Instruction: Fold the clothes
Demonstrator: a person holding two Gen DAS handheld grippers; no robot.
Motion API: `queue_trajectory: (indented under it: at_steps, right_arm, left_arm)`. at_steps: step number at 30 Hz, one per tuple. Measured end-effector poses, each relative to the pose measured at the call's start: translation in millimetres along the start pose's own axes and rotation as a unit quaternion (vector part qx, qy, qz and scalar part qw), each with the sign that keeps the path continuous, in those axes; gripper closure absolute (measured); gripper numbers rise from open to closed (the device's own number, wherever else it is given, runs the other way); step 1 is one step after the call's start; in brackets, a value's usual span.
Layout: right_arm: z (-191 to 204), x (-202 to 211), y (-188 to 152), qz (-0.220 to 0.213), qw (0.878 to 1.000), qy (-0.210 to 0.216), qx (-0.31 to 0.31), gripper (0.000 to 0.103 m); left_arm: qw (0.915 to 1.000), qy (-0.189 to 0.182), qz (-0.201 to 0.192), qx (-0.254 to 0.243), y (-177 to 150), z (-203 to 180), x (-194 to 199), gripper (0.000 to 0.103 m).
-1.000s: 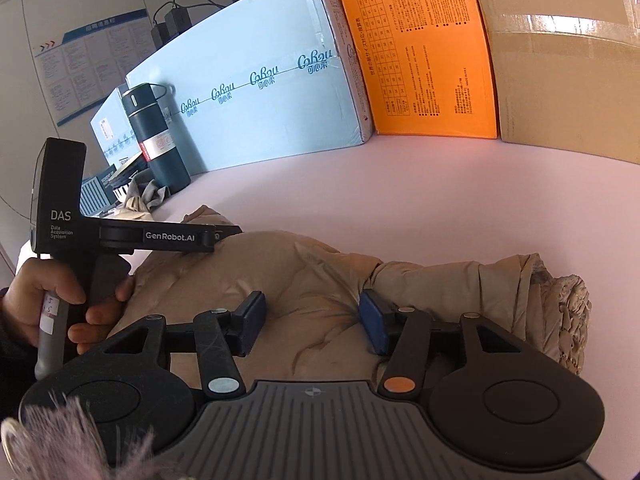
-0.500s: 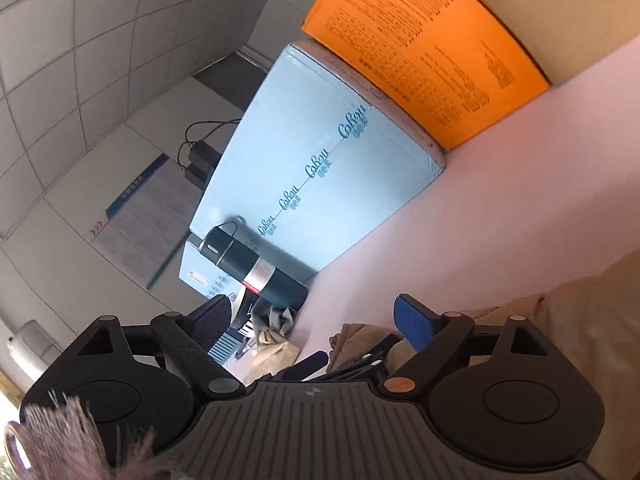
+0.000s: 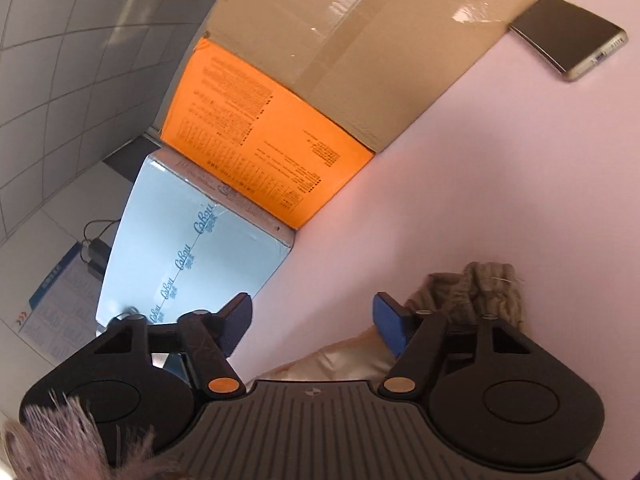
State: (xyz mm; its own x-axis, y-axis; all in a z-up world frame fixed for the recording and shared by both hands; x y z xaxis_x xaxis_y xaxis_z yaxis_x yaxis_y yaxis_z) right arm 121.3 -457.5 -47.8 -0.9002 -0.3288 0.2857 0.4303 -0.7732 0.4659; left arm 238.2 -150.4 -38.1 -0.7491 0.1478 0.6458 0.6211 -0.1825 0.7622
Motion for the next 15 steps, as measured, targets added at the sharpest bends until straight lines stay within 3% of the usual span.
queue_trajectory:
  at_steps: [2, 4, 5, 6, 10, 12, 15]
  right_arm:
    - [-2.1, 2.6, 1.6, 0.0, 1.0, 0.007, -0.006, 0.051]
    - [6.8, 9.1, 2.5, -0.006, 1.0, 0.007, 0.014, 0.036]
    - [17.4, 17.7, 1.9, -0.018, 0.999, 0.011, 0.038, 0.018]
    - [28.1, 26.0, -0.2, -0.023, 0.998, 0.019, 0.06, 0.014]
    - [53.9, 46.4, -26.3, 0.038, 0.992, 0.041, 0.113, 0.009]
    - [51.4, 51.5, -42.5, 0.078, 0.989, 0.037, 0.121, 0.004]
    - [41.4, 56.5, -59.9, 0.113, 0.984, 0.024, 0.139, 0.004]
  left_arm:
    - [1.0, 0.0, 0.001, 0.0, 0.3, -0.1, -0.7, 0.0]
    - [0.9999, -0.006, 0.007, 0.004, 1.0, 1.3, -0.7, 0.0]
    - [0.9998, -0.011, 0.012, 0.005, 1.6, 2.6, 0.3, 0.0]
    - [0.9996, -0.019, 0.02, 0.007, 2.4, 5.3, 4.1, 0.0]
    - [0.9947, -0.091, 0.039, 0.027, 0.8, 19.8, 37.3, 0.0]
    - [0.9922, -0.116, 0.046, 0.001, -11.3, 23.6, 53.5, 0.0]
    - [0.9922, -0.089, 0.058, -0.064, -34.2, 19.6, 59.2, 0.0]
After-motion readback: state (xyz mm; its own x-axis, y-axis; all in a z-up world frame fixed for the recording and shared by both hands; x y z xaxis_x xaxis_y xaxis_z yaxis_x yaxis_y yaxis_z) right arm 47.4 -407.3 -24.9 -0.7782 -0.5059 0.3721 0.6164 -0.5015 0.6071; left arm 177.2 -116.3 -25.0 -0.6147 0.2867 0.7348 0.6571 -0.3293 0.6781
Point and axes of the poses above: each gripper's, at about its wrist camera, not at the fingertips, and x roughly against the way its jaws point, z to its left, y to its top, the point moved 8 cm from there along -x, roughly the way its jaws point, and after that the axes turned 4 degrees about z, right-handed, at the moved point
